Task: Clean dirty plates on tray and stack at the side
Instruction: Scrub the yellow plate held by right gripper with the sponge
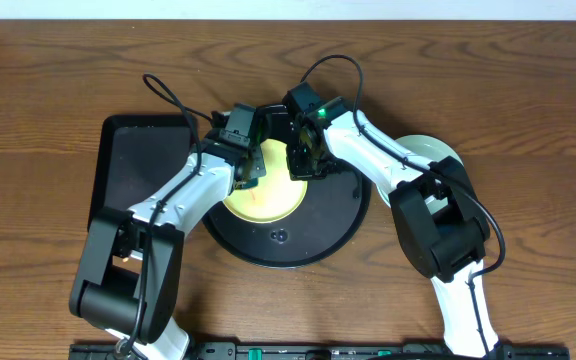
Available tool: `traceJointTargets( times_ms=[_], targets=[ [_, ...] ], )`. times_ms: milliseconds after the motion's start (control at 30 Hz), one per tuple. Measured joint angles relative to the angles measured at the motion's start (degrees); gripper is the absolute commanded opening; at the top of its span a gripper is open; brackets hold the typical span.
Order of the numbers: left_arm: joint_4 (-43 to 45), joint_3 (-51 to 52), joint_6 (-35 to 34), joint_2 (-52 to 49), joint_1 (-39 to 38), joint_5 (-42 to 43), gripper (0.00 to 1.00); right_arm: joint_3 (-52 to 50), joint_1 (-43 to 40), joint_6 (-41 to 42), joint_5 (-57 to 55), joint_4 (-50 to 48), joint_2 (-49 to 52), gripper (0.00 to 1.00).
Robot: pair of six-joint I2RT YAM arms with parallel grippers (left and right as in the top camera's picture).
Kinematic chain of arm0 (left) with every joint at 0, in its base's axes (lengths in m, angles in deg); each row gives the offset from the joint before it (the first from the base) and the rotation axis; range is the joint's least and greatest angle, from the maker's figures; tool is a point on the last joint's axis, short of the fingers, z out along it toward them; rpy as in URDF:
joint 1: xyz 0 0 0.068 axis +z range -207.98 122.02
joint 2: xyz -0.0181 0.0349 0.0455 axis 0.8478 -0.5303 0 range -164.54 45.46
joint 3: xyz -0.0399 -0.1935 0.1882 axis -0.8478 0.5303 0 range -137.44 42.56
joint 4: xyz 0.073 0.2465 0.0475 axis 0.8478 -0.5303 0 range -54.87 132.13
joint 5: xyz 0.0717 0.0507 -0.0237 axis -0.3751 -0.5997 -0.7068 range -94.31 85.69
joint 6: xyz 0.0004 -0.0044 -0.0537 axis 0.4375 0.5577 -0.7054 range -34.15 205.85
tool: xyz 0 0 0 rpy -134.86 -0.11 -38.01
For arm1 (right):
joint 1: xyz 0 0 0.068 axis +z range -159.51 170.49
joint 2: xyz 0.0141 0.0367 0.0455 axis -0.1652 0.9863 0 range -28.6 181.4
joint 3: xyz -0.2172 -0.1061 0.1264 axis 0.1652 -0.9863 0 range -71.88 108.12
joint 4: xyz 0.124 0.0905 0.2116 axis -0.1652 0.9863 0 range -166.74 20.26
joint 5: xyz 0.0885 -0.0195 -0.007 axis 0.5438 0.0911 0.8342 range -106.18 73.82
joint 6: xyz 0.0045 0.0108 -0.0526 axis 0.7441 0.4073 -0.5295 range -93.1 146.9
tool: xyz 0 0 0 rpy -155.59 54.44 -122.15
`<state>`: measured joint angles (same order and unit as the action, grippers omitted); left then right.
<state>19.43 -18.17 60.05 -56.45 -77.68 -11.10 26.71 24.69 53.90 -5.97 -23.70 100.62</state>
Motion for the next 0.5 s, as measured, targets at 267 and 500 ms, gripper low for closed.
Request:
traceJointTargets(
  times_ms=[267, 500],
  targets=[
    [-1.3, 0.0, 9.5, 0.0, 0.1, 12.8, 0.08, 0.0, 0.0, 0.0, 0.0, 0.0, 0.0, 0.01],
    [3.7, 0.4, 13.8, 0.0, 0.1, 15.2, 0.08, 0.0, 0.0, 0.0, 0.0, -0.1, 0.0, 0.01]
  ],
)
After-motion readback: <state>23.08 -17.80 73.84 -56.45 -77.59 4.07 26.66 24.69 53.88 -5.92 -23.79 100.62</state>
